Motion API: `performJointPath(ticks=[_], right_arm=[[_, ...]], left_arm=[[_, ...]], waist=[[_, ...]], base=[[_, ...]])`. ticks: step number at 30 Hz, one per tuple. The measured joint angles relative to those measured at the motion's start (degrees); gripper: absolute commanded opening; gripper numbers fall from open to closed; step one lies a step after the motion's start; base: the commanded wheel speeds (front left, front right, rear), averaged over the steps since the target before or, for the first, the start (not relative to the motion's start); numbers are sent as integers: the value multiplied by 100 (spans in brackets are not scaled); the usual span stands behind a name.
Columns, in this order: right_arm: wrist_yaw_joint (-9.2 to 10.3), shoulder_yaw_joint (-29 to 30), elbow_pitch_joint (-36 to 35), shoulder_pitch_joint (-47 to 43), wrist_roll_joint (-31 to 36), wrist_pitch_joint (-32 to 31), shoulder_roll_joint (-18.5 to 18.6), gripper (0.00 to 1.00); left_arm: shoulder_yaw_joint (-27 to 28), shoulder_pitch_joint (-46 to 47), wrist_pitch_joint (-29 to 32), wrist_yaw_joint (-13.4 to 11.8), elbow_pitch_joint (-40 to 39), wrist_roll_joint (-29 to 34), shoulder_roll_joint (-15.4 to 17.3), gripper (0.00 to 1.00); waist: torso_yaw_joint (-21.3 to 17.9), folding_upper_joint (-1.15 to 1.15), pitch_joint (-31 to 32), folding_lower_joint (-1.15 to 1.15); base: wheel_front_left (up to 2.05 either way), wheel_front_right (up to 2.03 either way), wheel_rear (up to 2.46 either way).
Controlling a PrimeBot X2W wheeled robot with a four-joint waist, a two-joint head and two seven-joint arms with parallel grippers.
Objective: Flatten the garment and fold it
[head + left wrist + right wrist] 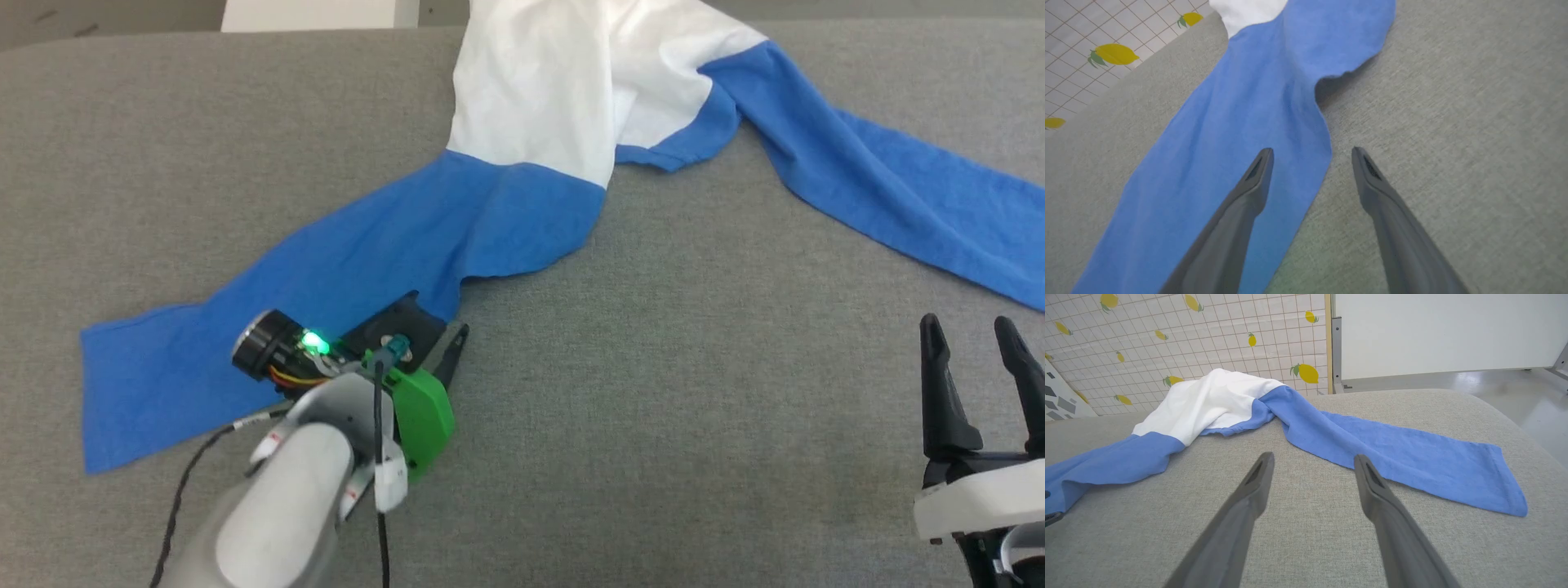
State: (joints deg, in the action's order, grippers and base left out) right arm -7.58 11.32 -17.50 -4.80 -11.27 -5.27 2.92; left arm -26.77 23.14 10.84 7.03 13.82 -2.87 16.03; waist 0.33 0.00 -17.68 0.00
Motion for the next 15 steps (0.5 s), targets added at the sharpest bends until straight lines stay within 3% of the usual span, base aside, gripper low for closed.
performJointPath(ticks=[5,6,7,11,15], right_arm=[[0,-21,5,75,-1,9,0,100],[0,-24,10,93,-1,9,0,100],[0,-29,15,124,-2,9,0,100],[0,-22,47,154,-33,9,0,100],[0,-2,123,154,-38,18,-1,100]], left_arm=[[-144,420,-69,2,660,21,24,100],[-166,478,-113,2,755,20,21,77],[-166,537,-187,3,835,12,14,0],[-55,559,-504,-5,991,-298,-159,0],[382,218,-824,-231,641,-795,-261,0]], waist=[[-82,0,-185,0],[-96,0,-208,0],[-112,0,-232,0],[-139,0,-245,0],[-109,0,-122,0]], base=[[0,0,0],[0,0,0],[0,0,0],[0,0,0],[0,0,0]])
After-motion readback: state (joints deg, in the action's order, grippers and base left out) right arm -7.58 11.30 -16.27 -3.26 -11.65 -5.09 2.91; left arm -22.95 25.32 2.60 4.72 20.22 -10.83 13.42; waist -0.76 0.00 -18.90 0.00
